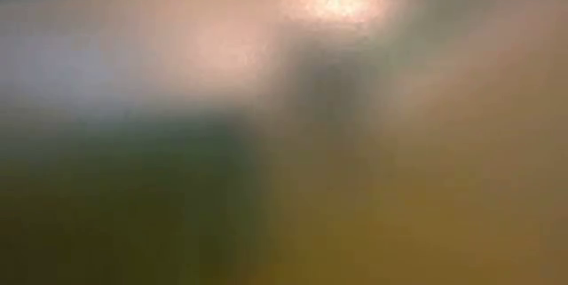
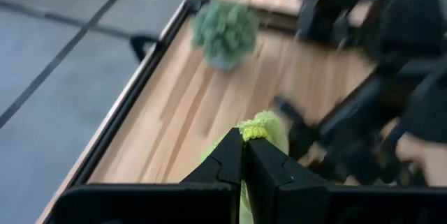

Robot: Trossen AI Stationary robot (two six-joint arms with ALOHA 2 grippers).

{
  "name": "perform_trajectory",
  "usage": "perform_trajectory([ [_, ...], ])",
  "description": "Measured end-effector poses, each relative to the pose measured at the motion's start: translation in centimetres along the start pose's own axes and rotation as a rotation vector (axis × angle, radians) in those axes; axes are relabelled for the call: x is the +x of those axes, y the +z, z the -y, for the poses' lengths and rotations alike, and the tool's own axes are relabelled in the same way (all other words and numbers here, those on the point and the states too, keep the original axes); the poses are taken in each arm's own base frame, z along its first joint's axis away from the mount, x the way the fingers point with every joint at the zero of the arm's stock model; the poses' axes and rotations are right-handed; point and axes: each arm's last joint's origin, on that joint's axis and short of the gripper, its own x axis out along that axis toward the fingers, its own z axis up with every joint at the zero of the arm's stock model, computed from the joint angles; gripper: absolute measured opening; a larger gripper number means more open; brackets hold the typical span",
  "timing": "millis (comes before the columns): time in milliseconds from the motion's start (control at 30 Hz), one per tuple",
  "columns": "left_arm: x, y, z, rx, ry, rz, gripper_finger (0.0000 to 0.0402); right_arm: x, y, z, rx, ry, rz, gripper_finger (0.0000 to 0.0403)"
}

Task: Roll microfiber towels into tight, uniform cylinder then place into a basket
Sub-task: Fold the green towel

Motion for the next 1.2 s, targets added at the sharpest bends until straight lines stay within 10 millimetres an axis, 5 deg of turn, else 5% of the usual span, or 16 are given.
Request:
perform_trajectory([
  [233, 0.9, -2.2, 0.0, -0.038, 0.045, -0.228, 0.0000, -2.1, 0.5, 1.2, -0.067, -0.010, -0.049, 0.0117],
  [533, 5.2, -3.8, 0.9, 0.082, 0.055, -0.401, 0.0000, 1.1, -0.2, 4.3, 0.000, 0.012, -0.085, 0.0117],
  [900, 6.3, -3.6, -4.1, 0.031, 0.152, -0.417, 0.0000, -1.4, 2.1, 0.5, 0.061, 0.290, 0.133, 0.0117],
  [1200, 6.5, -2.9, -4.1, -0.025, -0.026, -0.357, 0.0000, 3.2, -1.5, 0.6, 0.080, 0.219, -0.019, 0.0117],
])
